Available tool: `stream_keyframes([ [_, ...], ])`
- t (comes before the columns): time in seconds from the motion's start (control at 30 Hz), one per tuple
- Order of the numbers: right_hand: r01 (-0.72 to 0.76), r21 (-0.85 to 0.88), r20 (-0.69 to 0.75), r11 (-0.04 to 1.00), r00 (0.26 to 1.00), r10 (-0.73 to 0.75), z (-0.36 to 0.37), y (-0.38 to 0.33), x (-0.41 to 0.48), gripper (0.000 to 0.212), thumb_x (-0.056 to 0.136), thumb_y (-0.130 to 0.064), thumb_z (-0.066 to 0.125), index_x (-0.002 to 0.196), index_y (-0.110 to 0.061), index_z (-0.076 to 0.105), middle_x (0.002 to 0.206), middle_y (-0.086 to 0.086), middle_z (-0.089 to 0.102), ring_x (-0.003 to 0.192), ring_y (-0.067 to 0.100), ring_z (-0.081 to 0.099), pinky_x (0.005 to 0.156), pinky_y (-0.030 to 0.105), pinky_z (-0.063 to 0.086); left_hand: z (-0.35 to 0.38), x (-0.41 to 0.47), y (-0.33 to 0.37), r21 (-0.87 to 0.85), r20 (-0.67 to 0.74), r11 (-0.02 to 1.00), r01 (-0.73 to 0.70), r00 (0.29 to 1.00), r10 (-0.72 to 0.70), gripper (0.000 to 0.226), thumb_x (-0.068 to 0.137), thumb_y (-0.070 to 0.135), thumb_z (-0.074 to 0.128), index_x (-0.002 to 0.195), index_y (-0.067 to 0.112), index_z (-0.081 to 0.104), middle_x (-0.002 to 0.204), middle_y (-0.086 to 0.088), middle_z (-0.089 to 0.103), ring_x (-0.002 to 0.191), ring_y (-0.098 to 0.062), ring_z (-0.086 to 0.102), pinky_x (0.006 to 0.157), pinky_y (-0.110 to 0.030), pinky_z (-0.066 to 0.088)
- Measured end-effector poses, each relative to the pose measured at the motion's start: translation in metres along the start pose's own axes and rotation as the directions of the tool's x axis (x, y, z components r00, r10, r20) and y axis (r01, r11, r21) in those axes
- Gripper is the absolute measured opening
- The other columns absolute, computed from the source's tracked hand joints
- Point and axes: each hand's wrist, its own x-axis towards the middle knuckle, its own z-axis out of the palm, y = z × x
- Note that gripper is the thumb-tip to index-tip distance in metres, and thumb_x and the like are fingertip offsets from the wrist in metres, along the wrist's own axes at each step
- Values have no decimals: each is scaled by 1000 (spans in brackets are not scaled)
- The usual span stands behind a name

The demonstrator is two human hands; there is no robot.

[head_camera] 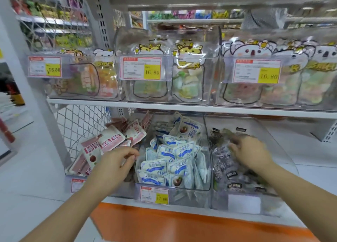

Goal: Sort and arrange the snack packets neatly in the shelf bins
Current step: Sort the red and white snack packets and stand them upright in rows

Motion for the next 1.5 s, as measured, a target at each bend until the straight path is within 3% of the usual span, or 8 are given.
stream_keyframes([
  [0.13, 209, 237, -270, 949, 952, -142, -23, -49, -15, 28, 87, -27, 61, 114, -19, 67, 111, 5, 67, 100, 28, 61, 89, 38, 45, -4, 10, -24, 134, -14, 989, -58, 998, 60, 21, 86, 7, 61, 97, 22, 70, 95, 10, 65, 92, -15, 60, 80, -31, 47],
  [0.33, 510, 332, -117, 794, 857, -501, -18, -142, -12, 26, 92, -31, 54, 115, -26, 65, 119, -10, 61, 113, 15, 50, 102, 38, 36, -8, 33, -46, 447, 190, 868, -216, 971, 144, 30, 77, 18, 73, 103, 31, 70, 120, 1, 60, 115, -30, 52, 94, -48, 38],
  [0.53, 676, 259, 16, 690, 711, -703, 4, -210, 16, 24, 94, -28, 48, 107, -25, 67, 110, -6, 64, 107, 18, 50, 97, 38, 39, -2, 52, -41, 647, 364, 725, -236, 931, -21, 44, 94, 53, 35, 136, 44, 37, 156, 8, -10, 144, -29, -8, 111, -59, -3],
  [0.77, 581, 241, 71, 777, 788, -611, 6, -239, 36, 21, 86, -19, 52, 94, -22, 71, 88, 1, 70, 81, 21, 63, 73, 35, 54, -9, 49, -65, 542, 340, 815, -204, 941, 9, 59, 84, 49, 24, 143, 40, 28, 156, 13, 8, 143, -20, 10, 113, -54, 18],
  [0.9, 549, 324, -88, 770, 828, -553, 5, -238, 41, 20, 85, -14, 55, 97, -23, 68, 93, -8, 58, 77, 10, 53, 64, 19, 40, -18, 47, -73, 403, 244, 901, -161, 968, 63, 75, 73, 46, 17, 144, 27, 33, 153, 12, 21, 138, -17, 23, 110, -35, 30],
  [1.03, 540, 351, -170, 765, 840, -515, 6, -235, 49, 14, 87, -15, 57, 97, -21, 65, 99, -8, 53, 88, 11, 55, 77, 21, 42, -23, 47, -74, 314, 196, 943, -111, 979, 50, 61, 87, 26, 43, 146, 24, 28, 152, 13, 20, 137, -12, 24, 108, -26, 26],
  [1.27, 510, 246, -49, 824, 856, -515, 6, -239, 66, 23, 86, -18, 60, 107, -25, 65, 128, -4, 52, 117, 17, 48, 101, 34, 40, -27, 45, -76, 304, 179, 945, -121, 982, 68, 62, 89, 24, 44, 148, 21, 25, 152, 12, 18, 126, -13, 37, 101, -24, 33],
  [1.5, 511, -23, 66, 860, 859, -508, 15, -258, 86, 44, 87, -43, 57, 128, -31, 52, 125, 2, 56, 120, 27, 42, 97, 39, 37, -21, 47, -80, 395, 142, 907, -148, 985, 98, 67, 83, 34, 34, 147, 19, 24, 151, 8, 18, 133, -16, 27, 100, -33, 40],
])
